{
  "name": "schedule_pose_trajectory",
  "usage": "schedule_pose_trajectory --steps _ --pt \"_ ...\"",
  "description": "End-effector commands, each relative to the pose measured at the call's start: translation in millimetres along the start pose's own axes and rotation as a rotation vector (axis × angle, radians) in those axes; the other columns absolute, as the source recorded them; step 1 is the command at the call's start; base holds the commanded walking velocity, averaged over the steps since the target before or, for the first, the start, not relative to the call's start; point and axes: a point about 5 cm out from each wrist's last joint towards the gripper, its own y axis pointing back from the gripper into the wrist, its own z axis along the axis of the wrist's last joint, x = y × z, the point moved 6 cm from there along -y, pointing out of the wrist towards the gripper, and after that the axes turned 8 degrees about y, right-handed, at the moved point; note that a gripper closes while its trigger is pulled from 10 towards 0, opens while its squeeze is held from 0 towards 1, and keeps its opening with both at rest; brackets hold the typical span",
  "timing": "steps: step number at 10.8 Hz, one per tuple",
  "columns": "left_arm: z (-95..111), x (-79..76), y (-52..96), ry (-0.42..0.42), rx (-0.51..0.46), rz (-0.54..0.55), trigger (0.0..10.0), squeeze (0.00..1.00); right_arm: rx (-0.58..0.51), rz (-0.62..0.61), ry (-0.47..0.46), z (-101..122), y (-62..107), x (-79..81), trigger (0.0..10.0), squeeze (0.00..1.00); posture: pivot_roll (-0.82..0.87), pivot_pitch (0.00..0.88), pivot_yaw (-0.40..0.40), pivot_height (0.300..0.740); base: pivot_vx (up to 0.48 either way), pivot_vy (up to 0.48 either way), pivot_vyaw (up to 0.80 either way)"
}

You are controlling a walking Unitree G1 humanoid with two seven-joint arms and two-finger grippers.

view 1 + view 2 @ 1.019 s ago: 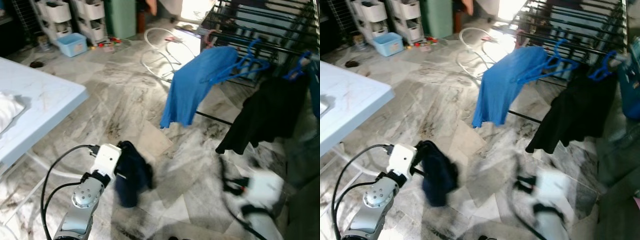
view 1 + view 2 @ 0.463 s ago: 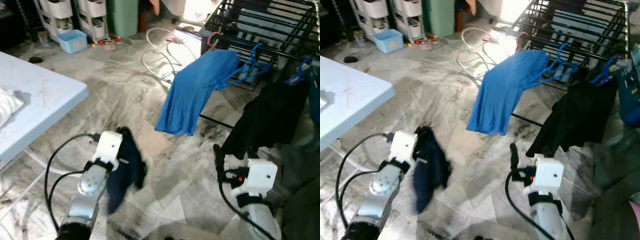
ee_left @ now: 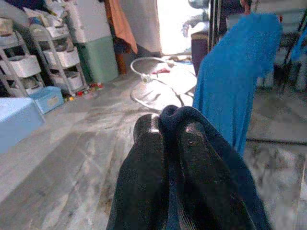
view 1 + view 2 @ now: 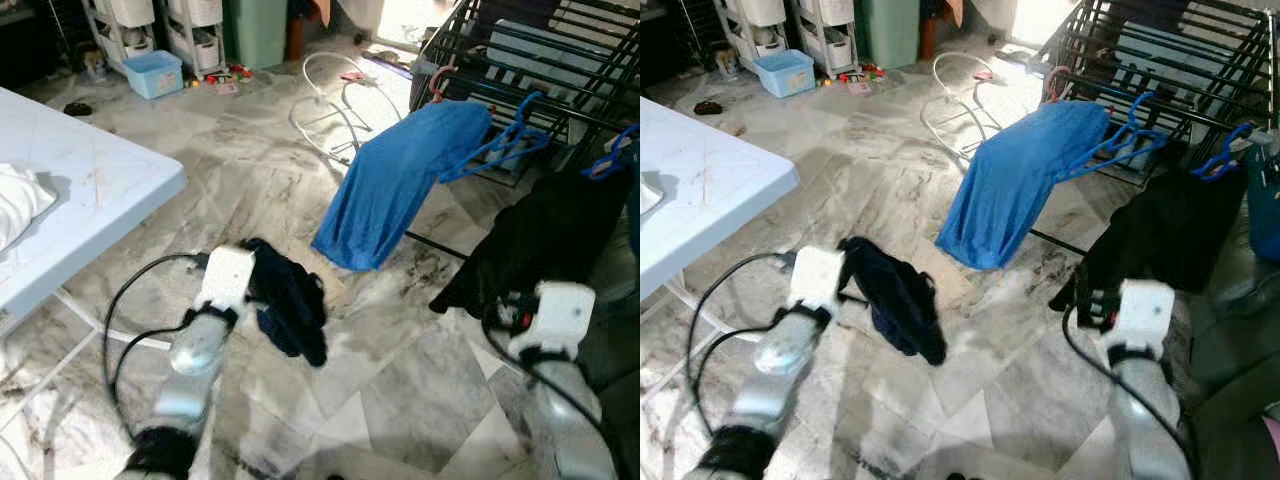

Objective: Hang hanger

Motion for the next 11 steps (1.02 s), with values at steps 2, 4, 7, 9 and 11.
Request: schedule_pose_trajectory --steps 2,4,7,9,11 --pt "11.2 6.4 -9.4 0.008 -0.036 0.066 10.0 0.0 -0.016 0.05 -0.043 -0.1 -4.5 27.1 10.0 0.0 0.19 0.085 -0.136 0.74 0.0 0.0 0.0" --pt "12.9 8.8 -12.2 0.007 -0.037 0.074 10.0 0.0 -0.025 0.071 -0.075 2.7 -2.5 45.6 10.0 0.0 0.19 0.099 -0.128 0.74 0.0 0.0 0.0" --pt "10.7 14.8 -17.9 0.025 -0.017 0.064 10.0 0.0 -0.023 0.058 -0.087 -1.2 8.1 47.7 10.0 0.0 0.17 0.102 -0.107 0.74 0.081 0.0 -0.53" --pt "11.0 6.3 -22.8 0.036 -0.015 0.032 10.0 0.0 -0.019 0.032 -0.095 -2.6 11.6 44.4 10.0 0.0 0.15 0.102 -0.098 0.74 0.287 0.0 -0.8" --pt "11.1 3.4 -27.9 0.045 -0.011 0.018 10.0 0.0 -0.017 0.027 -0.092 -2.8 13.4 45.1 10.0 0.0 0.15 0.093 -0.093 0.74 0.302 0.0 -0.8"
